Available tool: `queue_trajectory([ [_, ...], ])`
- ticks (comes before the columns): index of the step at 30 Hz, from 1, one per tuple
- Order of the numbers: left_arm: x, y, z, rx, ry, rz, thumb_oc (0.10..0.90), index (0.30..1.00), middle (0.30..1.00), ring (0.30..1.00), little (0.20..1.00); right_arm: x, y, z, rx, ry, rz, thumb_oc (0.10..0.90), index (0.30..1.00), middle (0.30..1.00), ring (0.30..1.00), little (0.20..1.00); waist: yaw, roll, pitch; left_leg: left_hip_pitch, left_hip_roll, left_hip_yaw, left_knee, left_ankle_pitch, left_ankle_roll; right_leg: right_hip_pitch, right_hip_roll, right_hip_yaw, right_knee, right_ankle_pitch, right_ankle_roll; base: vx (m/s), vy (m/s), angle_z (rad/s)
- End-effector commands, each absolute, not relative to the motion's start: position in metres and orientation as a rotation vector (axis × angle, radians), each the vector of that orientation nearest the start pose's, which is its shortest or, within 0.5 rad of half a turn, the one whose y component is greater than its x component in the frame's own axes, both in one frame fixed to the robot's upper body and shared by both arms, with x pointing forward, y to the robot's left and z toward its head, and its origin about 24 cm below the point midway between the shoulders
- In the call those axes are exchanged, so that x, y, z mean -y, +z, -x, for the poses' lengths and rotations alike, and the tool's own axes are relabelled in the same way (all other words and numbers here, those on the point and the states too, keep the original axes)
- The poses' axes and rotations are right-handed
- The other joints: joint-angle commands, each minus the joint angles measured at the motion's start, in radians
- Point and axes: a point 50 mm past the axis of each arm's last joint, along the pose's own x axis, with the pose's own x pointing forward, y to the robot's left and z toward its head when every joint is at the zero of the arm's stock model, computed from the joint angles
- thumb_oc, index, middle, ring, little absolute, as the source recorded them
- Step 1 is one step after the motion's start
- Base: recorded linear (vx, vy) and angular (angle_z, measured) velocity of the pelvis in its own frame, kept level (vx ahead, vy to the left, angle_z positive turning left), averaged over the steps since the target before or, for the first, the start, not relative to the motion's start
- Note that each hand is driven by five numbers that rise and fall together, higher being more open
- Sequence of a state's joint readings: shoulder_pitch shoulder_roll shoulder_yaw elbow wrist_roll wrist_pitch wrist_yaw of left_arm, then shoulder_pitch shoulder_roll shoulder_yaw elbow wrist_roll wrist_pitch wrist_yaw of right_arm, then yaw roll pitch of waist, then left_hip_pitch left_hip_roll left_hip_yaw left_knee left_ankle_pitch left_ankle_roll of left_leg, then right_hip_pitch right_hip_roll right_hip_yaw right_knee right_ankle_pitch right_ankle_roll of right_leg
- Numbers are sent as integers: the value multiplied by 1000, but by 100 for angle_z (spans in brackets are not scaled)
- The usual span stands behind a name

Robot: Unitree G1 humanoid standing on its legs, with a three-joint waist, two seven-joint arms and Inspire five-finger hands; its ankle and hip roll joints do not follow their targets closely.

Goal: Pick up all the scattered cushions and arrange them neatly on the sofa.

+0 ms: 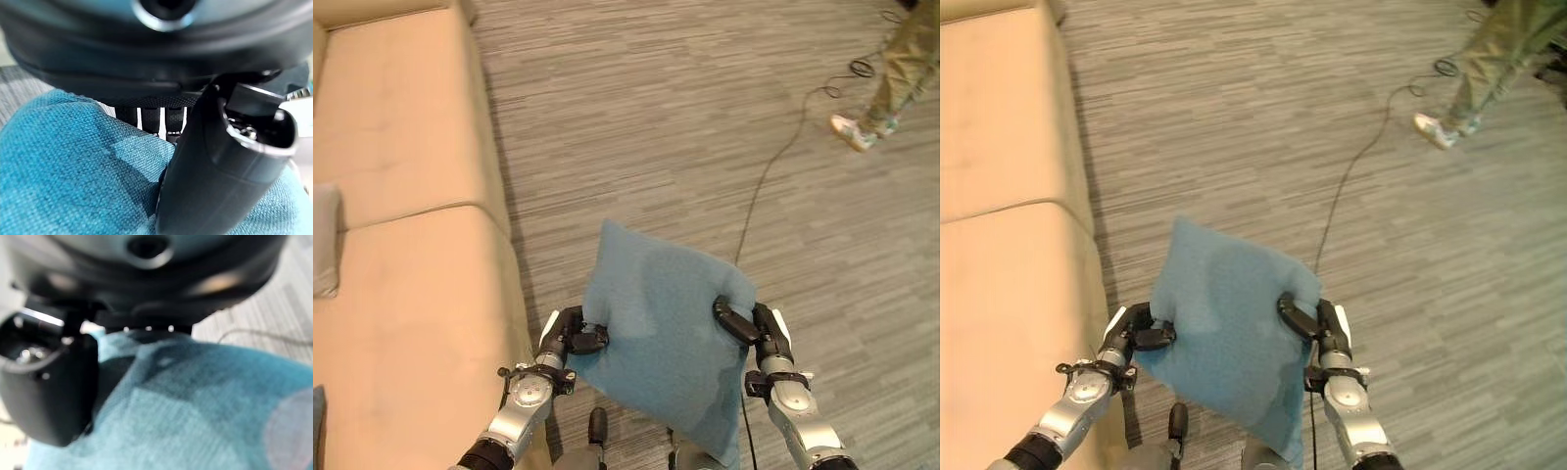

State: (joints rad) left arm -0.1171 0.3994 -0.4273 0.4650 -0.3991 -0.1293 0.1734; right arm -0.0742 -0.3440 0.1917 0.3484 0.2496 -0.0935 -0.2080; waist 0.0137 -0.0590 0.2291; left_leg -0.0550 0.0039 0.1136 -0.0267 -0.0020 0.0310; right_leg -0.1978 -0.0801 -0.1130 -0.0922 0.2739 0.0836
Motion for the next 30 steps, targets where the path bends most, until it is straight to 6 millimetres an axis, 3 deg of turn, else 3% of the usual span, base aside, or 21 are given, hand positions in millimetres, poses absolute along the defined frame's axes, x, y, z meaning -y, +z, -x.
queue_trajectory([
  [1, -85, 56, -286, 150, -366, 7, 400, 300, 300, 300, 300, 154, 38, -274, 57, 150, 102, 400, 300, 300, 300, 300, 10, 69, -85, 16, -52, -77, 52, -121, -32, 140, -25, -162, 121, -328, 43, 243, -125, -79],
  [3, -91, 50, -286, 126, -325, 11, 400, 300, 300, 300, 300, 155, 37, -271, 51, 142, 96, 400, 300, 300, 300, 300, -26, 78, -84, 68, -36, -69, 11, -131, -37, 57, -54, -154, 73, -263, 64, 374, -205, -50],
  [5, -95, 47, -284, 108, -303, 41, 400, 300, 300, 300, 300, 154, 34, -269, 40, 148, 88, 400, 300, 300, 300, 300, -43, 94, -76, 116, -6, -58, -19, -135, -49, -10, -69, -174, 64, -242, 75, 289, -141, -39],
  [9, -96, 43, -281, 90, -305, 70, 400, 300, 300, 300, 300, 162, 25, -259, -2, 134, 93, 400, 300, 300, 300, 300, -79, 97, -69, 206, 30, -71, -42, -149, -73, -36, -70, -170, 65, -212, 91, 416, -274, -14],
  [10, -95, 39, -278, 75, -314, 66, 400, 300, 300, 300, 300, 168, 15, -250, -45, 115, 87, 400, 300, 300, 300, 300, -92, 93, -78, 235, 65, -77, -14, -145, -98, -21, -51, -158, 79, -205, 75, 411, -393, 34],
  [12, -99, 35, -275, 58, -308, 71, 400, 300, 300, 300, 300, 174, 6, -244, -87, 106, 98, 400, 300, 300, 300, 300, -92, 101, -86, 199, 142, -67, 145, -54, -132, 15, -1, -160, 100, -230, 38, 377, -401, 43],
  [13, -99, 35, -275, 58, -308, 71, 400, 300, 300, 300, 300, 174, 6, -244, -87, 106, 98, 400, 300, 300, 300, 300, -92, 101, -86, 199, 142, -67, 145, -54, -132, 15, -1, -160, 100, -230, 38, 285, -465, 8],
  [14, -103, 34, -275, 46, -298, 104, 400, 300, 300, 300, 300, 178, 4, -245, -101, 99, 111, 400, 300, 300, 300, 300, -66, 77, -59, 51, 157, -86, 454, 43, -105, 81, 23, -162, 94, -249, -14, 178, -337, -19],
  [15, -103, 34, -275, 47, -298, 103, 400, 300, 300, 300, 300, 178, 4, -245, -100, 99, 111, 400, 300, 300, 300, 300, -69, 75, -62, 45, 154, -89, 457, 45, -104, 77, 20, -165, 93, -247, -14, 304, -571, -35],
  [16, -102, 37, -275, 49, -302, 124, 400, 300, 300, 300, 300, 180, 9, -252, -81, 89, 131, 400, 300, 300, 300, 300, -33, 56, -24, -59, 152, -57, 647, 42, -76, 135, 35, -157, 84, -278, -46, 217, -312, -42],
  [17, -103, 38, -277, 50, -292, 131, 400, 300, 300, 300, 300, 180, 13, -256, -68, 80, 130, 400, 300, 300, 300, 300, -14, 45, -13, -111, 112, -43, 678, -5, -66, 158, 37, -144, 74, -294, -47, 220, -311, -42],
  [18, -103, 38, -277, 51, -292, 130, 400, 300, 300, 300, 300, 180, 13, -256, -67, 80, 130, 400, 300, 300, 300, 300, -15, 43, -15, -114, 110, -43, 677, -3, -65, 155, 35, -145, 74, -293, -46, 309, -179, -29],
  [19, -103, 37, -276, 38, -272, 171, 400, 300, 300, 300, 300, 177, 21, -263, -33, 72, 114, 400, 300, 300, 300, 300, 19, 32, -8, -216, 42, -19, 638, -63, -63, 207, 44, -134, 49, -322, -37, 347, -144, -12],
  [21, -105, 35, -275, 26, -241, 195, 400, 300, 300, 300, 300, 168, 31, -272, 9, 93, 103, 400, 300, 300, 300, 300, 47, 25, -19, -259, 13, 15, 499, -80, -55, 250, 51, -142, 34, -354, -28, 482, -117, -7],
  [23, -108, 31, -274, 6, -210, 215, 400, 300, 300, 300, 300, 158, 37, -280, 36, 123, 124, 400, 300, 300, 300, 300, 87, 33, -37, -264, -6, 23, 273, -20, -59, 298, 73, -149, 25, -386, -18, 428, 2, -8],
  [24, -108, 31, -274, 6, -210, 215, 400, 300, 300, 300, 300, 158, 37, -281, 37, 123, 124, 400, 300, 300, 300, 300, 86, 31, -38, -261, -9, 23, 262, -13, -59, 296, 72, -150, 25, -385, -18, 580, 61, -23],
  [25, -116, 27, -270, -13, -177, 227, 400, 300, 300, 300, 300, 148, 42, -287, 55, 163, 147, 400, 300, 300, 300, 300, 136, 39, -49, -285, -14, 5, 61, 70, -79, 352, 99, -149, 27, -422, -15, 389, 43, -24],
  [27, -122, 25, -268, -17, -161, 244, 400, 300, 300, 300, 300, 139, 47, -292, 75, 197, 168, 400, 300, 300, 300, 300, 171, 34, -52, -326, -2, -1, -54, 102, -91, 393, 108, -144, 33, -448, -16, 496, 74, -32],
  [28, -122, 25, -268, -17, -161, 244, 400, 300, 300, 300, 300, 139, 47, -292, 75, 197, 168, 400, 300, 300, 300, 300, 171, 32, -52, -325, -3, 0, -54, 102, -91, 393, 107, -144, 34, -449, -15, 615, 164, -39],
  [29, -129, 24, -267, -21, -133, 243, 400, 300, 300, 300, 300, 129, 50, -294, 87, 241, 193, 400, 300, 300, 300, 300, 190, 28, -52, -379, 29, 57, -61, 112, -101, 432, 119, -149, 41, -477, -16, 322, 110, -24],
  [30, -129, 24, -267, -22, -133, 242, 400, 300, 300, 300, 300, 129, 50, -294, 87, 242, 192, 400, 300, 300, 300, 300, 190, 24, -49, -374, 26, 60, -61, 109, -100, 436, 114, -148, 41, -480, -15, 662, 278, -30],
])
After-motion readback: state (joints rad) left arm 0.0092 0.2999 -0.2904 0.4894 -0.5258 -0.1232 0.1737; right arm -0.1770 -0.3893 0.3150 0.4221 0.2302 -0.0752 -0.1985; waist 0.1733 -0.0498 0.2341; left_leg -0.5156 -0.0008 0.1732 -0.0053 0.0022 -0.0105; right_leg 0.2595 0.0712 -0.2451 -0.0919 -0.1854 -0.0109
